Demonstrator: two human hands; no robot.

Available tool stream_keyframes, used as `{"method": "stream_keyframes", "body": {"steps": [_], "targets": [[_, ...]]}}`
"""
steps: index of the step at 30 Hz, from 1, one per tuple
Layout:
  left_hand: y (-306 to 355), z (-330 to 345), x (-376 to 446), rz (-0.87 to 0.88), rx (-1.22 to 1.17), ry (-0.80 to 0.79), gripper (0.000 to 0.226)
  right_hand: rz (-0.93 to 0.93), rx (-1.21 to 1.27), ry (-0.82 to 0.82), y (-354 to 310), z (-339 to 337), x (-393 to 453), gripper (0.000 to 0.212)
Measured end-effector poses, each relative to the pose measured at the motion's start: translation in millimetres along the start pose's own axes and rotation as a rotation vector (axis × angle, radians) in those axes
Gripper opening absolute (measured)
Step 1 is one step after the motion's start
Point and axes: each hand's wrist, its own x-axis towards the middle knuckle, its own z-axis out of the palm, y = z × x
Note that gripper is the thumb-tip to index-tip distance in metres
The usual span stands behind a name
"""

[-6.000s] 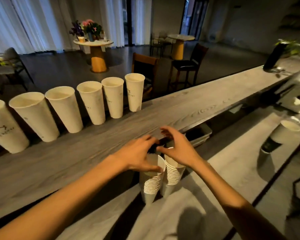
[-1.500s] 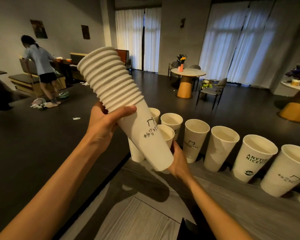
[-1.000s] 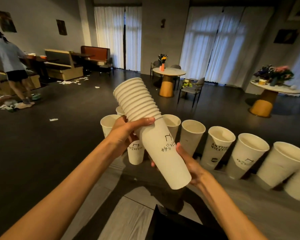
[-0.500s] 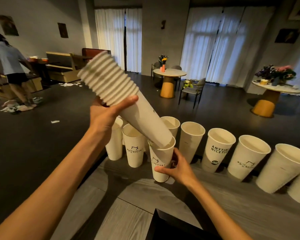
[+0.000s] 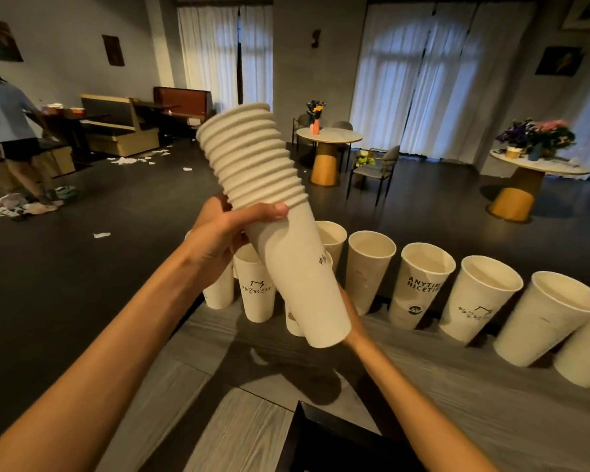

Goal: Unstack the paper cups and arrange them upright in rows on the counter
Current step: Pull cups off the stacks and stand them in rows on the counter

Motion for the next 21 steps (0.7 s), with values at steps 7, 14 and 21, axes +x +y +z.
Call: {"method": "stream_keyframes", "body": {"steps": [7, 14, 21], "targets": [[-20.1, 41.5, -5.4, -0.089, 0.038, -0.110, 0.085, 0.144, 0.347, -0.291, -8.3, -51.6, -50.0, 0.031], [-36.0, 82.0, 2.5, -0.133, 0.000, -0.083, 0.071, 0.093, 0.721, -0.457, -17.6, -96.6, -93.6, 0.071], [-28.4, 95.3, 2.1, 0.104, 0.192, 0.022, 0.083, 0.028, 0.037, -0.103, -20.6, -104.0, -91.4, 0.080]]}}
